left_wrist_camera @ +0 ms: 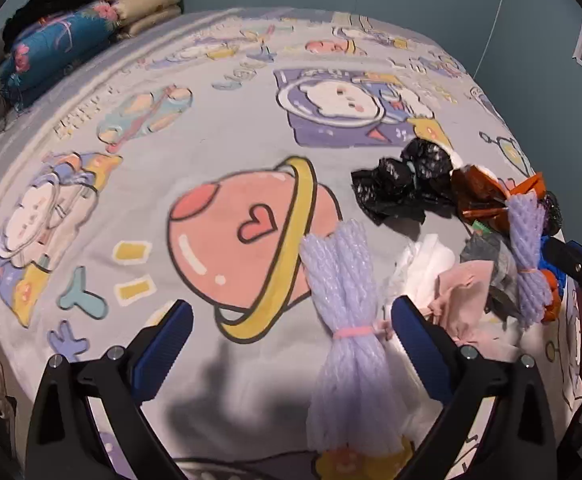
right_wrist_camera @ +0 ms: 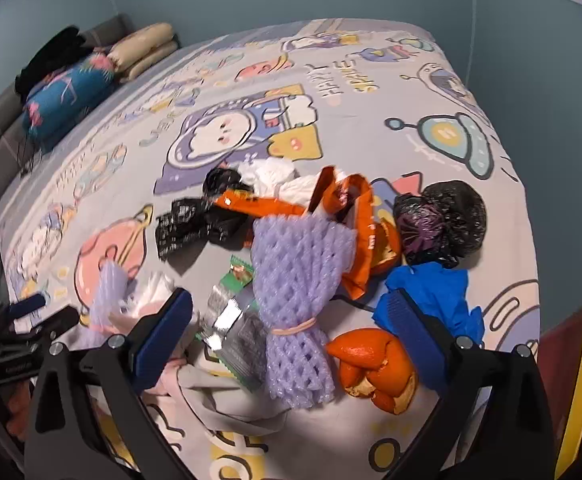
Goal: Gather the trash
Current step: 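Reach both tools to the trash pile and grasp lavender foam nets, then lift the lavender foam net with the left tool while the right tool lifts another net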
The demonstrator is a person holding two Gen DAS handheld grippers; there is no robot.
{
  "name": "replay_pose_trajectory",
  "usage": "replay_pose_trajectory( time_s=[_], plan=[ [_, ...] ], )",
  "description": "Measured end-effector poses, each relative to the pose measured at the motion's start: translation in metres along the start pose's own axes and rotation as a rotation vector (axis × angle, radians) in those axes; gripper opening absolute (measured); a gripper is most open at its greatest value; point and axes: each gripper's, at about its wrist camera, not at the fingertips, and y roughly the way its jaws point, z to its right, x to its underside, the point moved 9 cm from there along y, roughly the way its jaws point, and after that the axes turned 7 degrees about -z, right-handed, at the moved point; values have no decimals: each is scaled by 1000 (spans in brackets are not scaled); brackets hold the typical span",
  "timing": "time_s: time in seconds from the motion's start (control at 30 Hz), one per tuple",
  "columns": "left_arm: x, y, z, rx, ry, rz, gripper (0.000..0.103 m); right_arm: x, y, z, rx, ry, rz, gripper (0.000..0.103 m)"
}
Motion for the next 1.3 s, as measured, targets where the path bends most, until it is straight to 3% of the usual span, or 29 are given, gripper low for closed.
replay_pose_trajectory(
  time_s=[0.1,0.3,0.4,0.57,0.67,0.77,0.83,0.93,1.13,1.3],
  plan=[
    [-2,10,-3,37,-49,-24,96,-3,6,-1,-9,-7,-5,93],
    [-5,11,10,62,-9,2,96,-1,24,1,-56,21,-69,80],
    [-2,20,12,61,-13,-31,83,1,29,5,-61,31,-86,71],
    [5,32,13,99,-44,-93,65,2,38,7,-87,42,-121,48],
    [7,34,16,97,-28,-94,58,6,44,7,-112,56,-142,41],
    [9,35,16,98,-31,-100,44,6,43,9,-114,64,-135,35],
    [10,36,16,117,-38,-109,35,5,39,9,-147,83,-134,33],
    [8,32,11,150,-67,-95,30,2,31,10,-168,95,-114,32],
    [-3,5,5,242,-113,-5,29,-7,-1,3,-212,74,-22,31],
    [-8,-17,5,273,-107,76,29,-13,-28,-3,-255,46,47,31]
  ],
)
